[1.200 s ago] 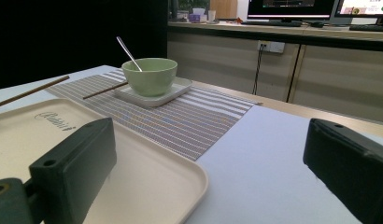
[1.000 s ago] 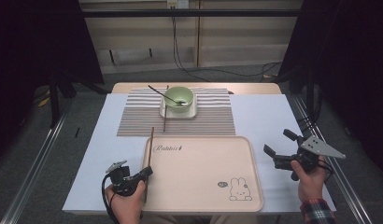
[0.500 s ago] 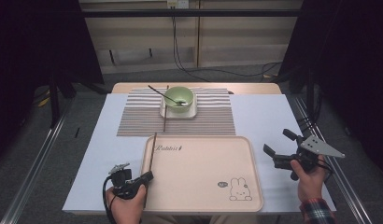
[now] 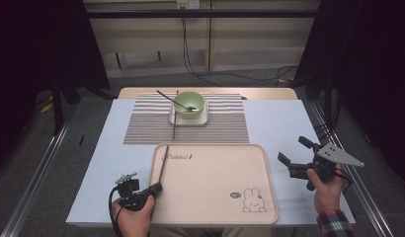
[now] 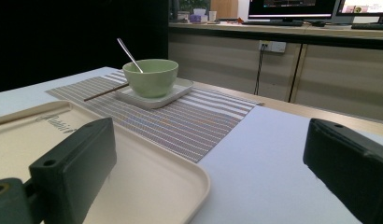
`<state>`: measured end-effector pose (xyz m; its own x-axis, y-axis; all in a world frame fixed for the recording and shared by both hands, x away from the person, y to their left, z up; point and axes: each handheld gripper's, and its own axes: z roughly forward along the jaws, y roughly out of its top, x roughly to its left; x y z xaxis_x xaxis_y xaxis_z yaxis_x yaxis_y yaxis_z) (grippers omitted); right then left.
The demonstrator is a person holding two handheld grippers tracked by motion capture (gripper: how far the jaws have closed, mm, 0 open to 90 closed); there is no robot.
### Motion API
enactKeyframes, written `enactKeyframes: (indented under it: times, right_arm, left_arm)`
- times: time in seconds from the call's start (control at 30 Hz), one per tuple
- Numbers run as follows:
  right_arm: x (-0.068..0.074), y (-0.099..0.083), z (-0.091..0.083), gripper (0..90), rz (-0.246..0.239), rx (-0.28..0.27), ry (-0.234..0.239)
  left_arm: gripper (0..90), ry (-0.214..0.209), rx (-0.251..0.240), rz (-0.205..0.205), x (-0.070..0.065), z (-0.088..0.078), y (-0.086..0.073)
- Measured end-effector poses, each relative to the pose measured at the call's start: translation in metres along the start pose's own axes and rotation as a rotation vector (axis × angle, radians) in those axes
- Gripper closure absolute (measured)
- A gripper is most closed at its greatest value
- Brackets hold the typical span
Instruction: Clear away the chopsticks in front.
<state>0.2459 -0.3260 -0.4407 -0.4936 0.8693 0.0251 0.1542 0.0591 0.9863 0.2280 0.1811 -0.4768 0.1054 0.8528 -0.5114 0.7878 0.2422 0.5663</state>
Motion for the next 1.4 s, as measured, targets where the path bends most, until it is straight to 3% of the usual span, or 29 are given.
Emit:
enactKeyframes:
  times: [0.37,0.67,0.73,1.4]
  right_arm:
    - [-0.0002,-0.0003,0.0004,1.9,0.008,-0.005,0.004]
    - [-0.0007,-0.0003,0.0003,1.9,0.004,-0.005,0.004]
    - [-0.0005,-0.0003,0.0003,1.9,0.006,-0.004,0.005]
    - [-0.0012,0.0001,-0.0006,1.9,0.009,-0.007,-0.001]
  left_arm:
    - [85.6,0.015,-0.003,-0.004,-0.0008,-0.0005,-0.0002]
    - [85.5,-0.004,0.001,-0.003,-0.0029,0.0014,-0.0014]
    - [85.1,-0.013,0.000,-0.018,-0.0037,0.0020,-0.0022]
    - [77.2,-0.035,-0.022,0.002,-0.0066,0.0003,0.0042]
